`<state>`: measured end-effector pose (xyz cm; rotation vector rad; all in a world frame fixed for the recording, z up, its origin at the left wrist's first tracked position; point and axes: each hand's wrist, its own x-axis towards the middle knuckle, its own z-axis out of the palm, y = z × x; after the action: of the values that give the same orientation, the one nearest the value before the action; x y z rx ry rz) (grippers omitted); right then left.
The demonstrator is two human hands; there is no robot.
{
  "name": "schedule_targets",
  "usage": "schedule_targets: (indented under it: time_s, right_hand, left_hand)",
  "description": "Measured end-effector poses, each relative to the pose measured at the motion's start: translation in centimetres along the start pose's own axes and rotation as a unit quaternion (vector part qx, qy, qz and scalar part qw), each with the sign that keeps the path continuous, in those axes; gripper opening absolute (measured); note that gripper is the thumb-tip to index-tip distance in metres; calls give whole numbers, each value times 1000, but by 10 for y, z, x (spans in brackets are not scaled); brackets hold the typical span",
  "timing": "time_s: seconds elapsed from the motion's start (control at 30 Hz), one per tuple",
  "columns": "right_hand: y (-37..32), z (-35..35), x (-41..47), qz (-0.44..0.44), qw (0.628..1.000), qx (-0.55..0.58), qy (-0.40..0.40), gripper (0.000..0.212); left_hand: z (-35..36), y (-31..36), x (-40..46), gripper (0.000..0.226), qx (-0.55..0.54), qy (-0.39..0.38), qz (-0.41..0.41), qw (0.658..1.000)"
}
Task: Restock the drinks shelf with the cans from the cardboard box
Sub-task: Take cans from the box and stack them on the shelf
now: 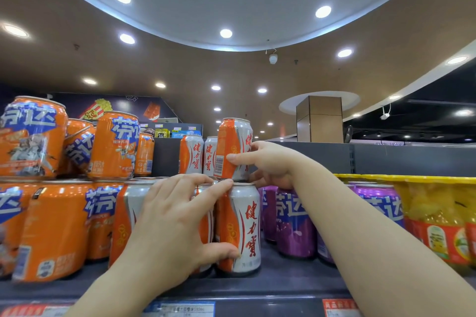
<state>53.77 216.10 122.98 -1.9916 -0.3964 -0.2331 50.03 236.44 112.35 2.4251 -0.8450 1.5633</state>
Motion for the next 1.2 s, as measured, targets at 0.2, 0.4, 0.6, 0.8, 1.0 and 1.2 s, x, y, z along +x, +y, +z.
schedule_targets:
  time_s: [0.2, 0.4, 0.6, 0.8, 1.0, 1.2]
  right_hand:
    - [1, -1, 0, 6, 1000, 13, 5, 48]
    - [7, -3, 5, -52, 997, -32, 46, 28]
    - [3, 4, 2, -44, 996, -60, 44, 35]
    - [-6, 13, -7, -24, 995, -84, 53, 63]
    - [-2, 14, -30, -103, 954, -211, 186, 91]
    - [10, 0, -79, -184, 906, -314, 216, 73]
  left_hand:
    - [2, -1, 0, 93, 2, -2, 3, 1000]
    - [2, -1, 0, 92, 0, -2, 1, 1000]
    - [1, -1, 0, 94, -4, -8, 0, 1000]
    - [0, -2, 0, 94, -16, -16, -2, 1000]
    - [-1, -5, 0, 98, -44, -42, -3, 998]
    - [-8, 15, 1, 88, -132, 56, -48, 988]
